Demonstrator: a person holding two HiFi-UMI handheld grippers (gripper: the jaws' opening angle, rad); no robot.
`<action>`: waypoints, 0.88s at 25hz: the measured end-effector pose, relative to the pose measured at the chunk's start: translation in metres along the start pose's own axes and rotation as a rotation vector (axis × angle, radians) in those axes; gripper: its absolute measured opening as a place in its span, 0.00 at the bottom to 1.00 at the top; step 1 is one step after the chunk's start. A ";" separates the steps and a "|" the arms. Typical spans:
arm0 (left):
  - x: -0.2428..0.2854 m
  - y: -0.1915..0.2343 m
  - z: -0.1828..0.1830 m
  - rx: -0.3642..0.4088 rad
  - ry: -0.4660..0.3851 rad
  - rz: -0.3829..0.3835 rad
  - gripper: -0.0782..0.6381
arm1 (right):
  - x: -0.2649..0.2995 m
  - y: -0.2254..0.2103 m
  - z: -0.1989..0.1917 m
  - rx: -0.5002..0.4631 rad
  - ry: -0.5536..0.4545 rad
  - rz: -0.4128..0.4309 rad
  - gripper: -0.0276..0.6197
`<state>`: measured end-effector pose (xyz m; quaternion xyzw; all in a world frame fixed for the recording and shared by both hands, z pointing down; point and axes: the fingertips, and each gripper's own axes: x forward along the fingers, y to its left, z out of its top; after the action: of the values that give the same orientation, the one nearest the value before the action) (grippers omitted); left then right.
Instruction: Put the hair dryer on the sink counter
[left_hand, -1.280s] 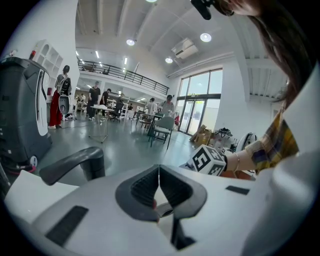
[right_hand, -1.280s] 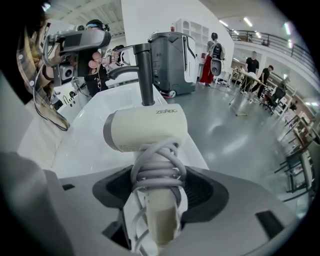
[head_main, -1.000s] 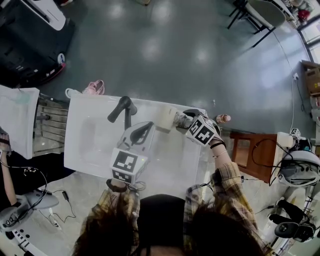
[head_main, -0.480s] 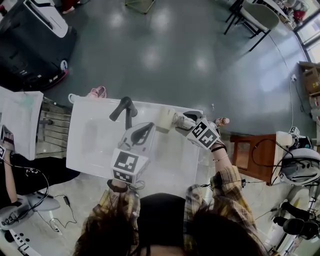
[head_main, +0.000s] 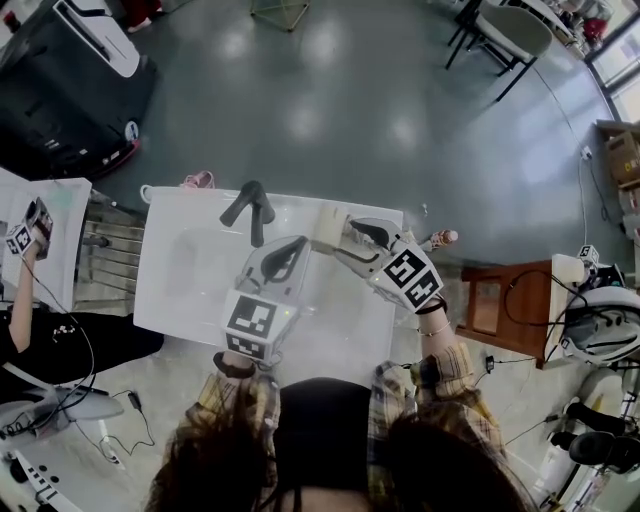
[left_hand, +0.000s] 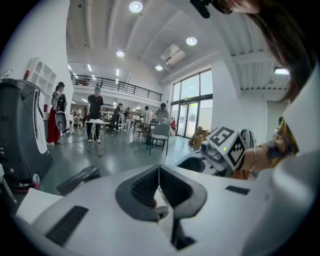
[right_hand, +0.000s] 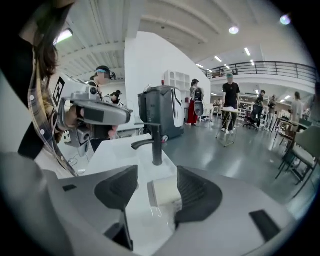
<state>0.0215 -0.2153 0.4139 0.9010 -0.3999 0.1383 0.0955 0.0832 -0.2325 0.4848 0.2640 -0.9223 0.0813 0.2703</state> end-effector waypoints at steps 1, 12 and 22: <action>-0.001 -0.002 0.001 0.009 -0.001 0.000 0.13 | -0.004 0.004 0.008 0.008 -0.028 0.000 0.44; -0.012 -0.020 0.009 0.066 -0.014 0.000 0.13 | -0.032 0.043 0.057 -0.024 -0.192 -0.008 0.41; -0.018 -0.030 0.020 0.096 -0.041 -0.006 0.13 | -0.070 0.054 0.082 0.021 -0.345 -0.096 0.29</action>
<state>0.0362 -0.1889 0.3871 0.9085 -0.3918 0.1387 0.0444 0.0673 -0.1791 0.3776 0.3205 -0.9405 0.0315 0.1088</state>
